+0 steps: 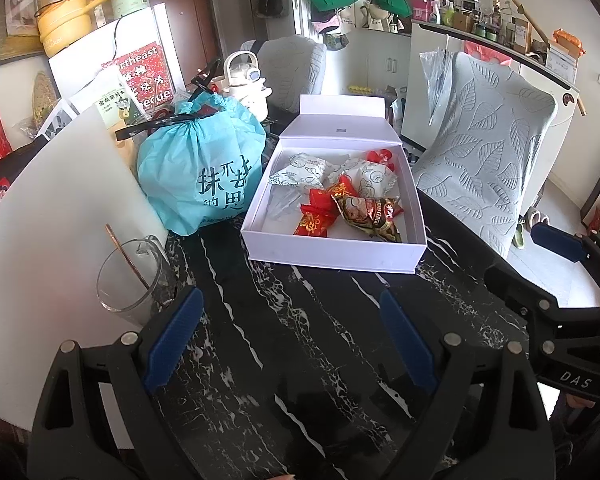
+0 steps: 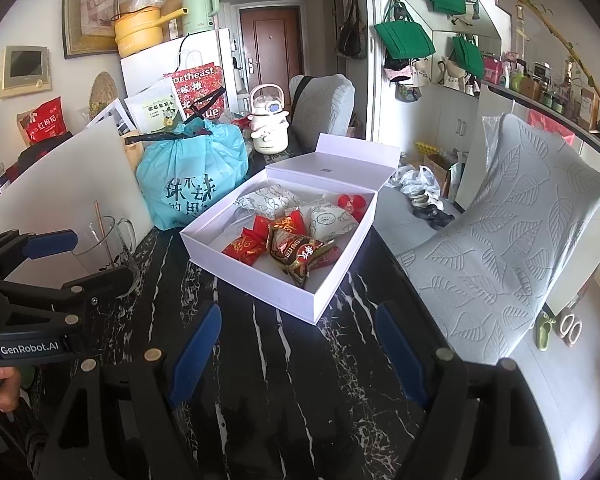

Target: Organize objects

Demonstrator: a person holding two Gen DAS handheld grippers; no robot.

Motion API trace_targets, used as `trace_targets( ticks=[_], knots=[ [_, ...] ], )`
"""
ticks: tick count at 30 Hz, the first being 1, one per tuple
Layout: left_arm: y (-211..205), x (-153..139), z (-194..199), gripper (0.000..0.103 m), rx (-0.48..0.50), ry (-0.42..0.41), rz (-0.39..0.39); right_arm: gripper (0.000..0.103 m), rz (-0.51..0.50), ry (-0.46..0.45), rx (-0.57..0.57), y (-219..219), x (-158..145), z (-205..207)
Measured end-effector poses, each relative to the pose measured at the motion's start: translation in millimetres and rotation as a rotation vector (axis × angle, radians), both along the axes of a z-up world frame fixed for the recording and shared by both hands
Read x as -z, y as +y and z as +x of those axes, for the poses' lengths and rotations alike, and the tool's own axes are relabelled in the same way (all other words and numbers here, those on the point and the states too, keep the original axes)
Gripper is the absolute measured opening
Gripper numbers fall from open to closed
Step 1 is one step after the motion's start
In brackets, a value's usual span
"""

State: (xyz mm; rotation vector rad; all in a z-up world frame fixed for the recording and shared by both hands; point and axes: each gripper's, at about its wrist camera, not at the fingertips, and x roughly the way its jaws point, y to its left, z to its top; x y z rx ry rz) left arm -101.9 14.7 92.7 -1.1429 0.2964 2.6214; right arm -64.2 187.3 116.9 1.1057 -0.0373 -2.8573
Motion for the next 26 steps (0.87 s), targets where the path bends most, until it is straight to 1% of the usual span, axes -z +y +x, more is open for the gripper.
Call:
trace_targets(
  ticks=[15,22,26],
  knots=[
    [1,3,-3,0.09,0.002,-0.022,-0.012,0.081,0.003,-0.021,0.002,2,7,0],
    [2,3,-3,0.09,0.016,-0.014,-0.012,0.081,0.003,-0.023,0.003,2,8,0],
    [2,3,-3,0.09,0.007,-0.017,-0.016,0.081,-0.007,-0.029,-0.004,2,11,1]
  ],
)
